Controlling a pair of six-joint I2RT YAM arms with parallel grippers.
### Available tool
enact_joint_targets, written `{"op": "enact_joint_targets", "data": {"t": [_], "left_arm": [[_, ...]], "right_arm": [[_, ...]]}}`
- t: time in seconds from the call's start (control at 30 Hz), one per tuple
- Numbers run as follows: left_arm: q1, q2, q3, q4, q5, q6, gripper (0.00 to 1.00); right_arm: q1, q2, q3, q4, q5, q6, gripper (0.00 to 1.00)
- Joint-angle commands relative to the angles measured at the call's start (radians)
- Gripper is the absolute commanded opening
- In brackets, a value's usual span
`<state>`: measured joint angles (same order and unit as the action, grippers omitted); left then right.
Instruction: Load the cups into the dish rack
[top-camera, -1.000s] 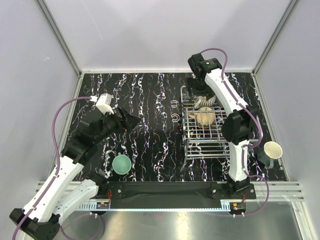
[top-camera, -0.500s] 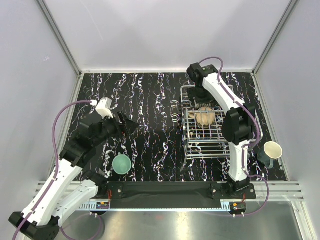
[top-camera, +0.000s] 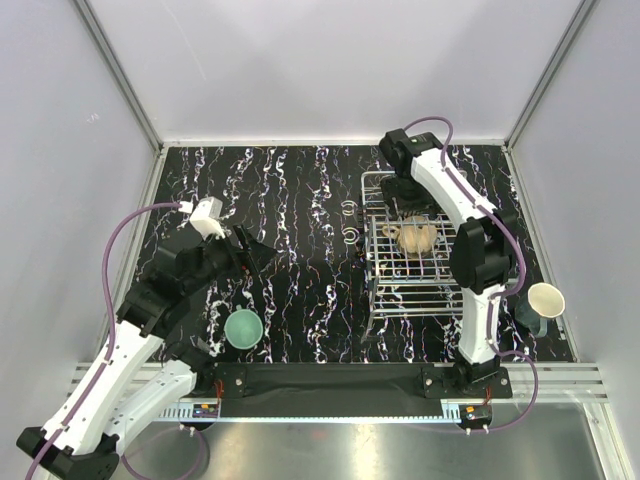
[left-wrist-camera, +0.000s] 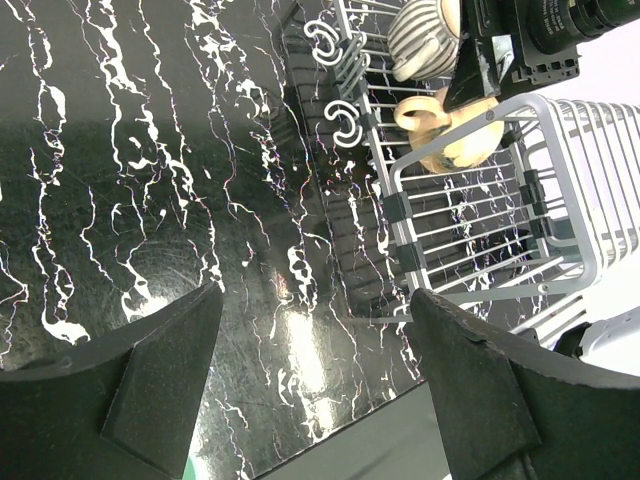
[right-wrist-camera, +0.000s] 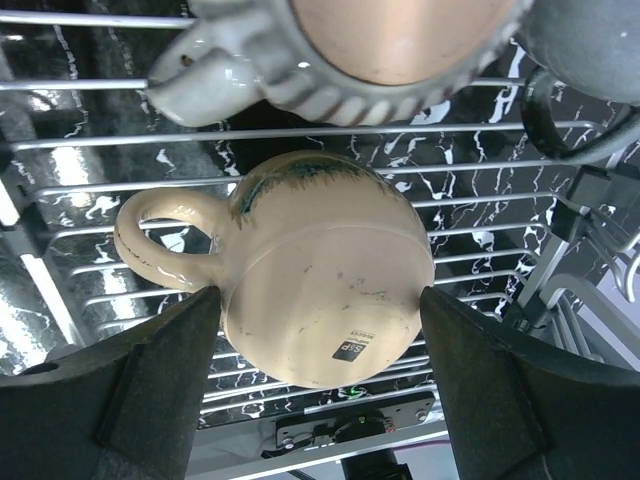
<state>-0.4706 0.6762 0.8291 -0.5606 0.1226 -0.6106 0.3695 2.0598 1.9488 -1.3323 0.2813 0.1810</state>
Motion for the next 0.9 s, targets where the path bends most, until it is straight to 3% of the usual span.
{"op": "enact_joint_targets", "data": {"t": [0.0,0.5,0.87], "left_arm": [[-0.003,0.000,0.031,0.014,-0.008,0.014,0.83],[-0.003,-0.020,0.047,0.010,-0.035,-0.005,0.82],[-0.003,0.017,0.074,-0.136,-0.083,-0.035,0.80]], "right_arm": [[-0.032,-0.066,-0.028,-0.039,0.059,0.008,0.88],[-0.138,-0.148,-0.131,0.021,0.093,0.002,0.88],[-0.139,-0.282,-0.081,0.053,0.001,-0.029,0.87]]}}
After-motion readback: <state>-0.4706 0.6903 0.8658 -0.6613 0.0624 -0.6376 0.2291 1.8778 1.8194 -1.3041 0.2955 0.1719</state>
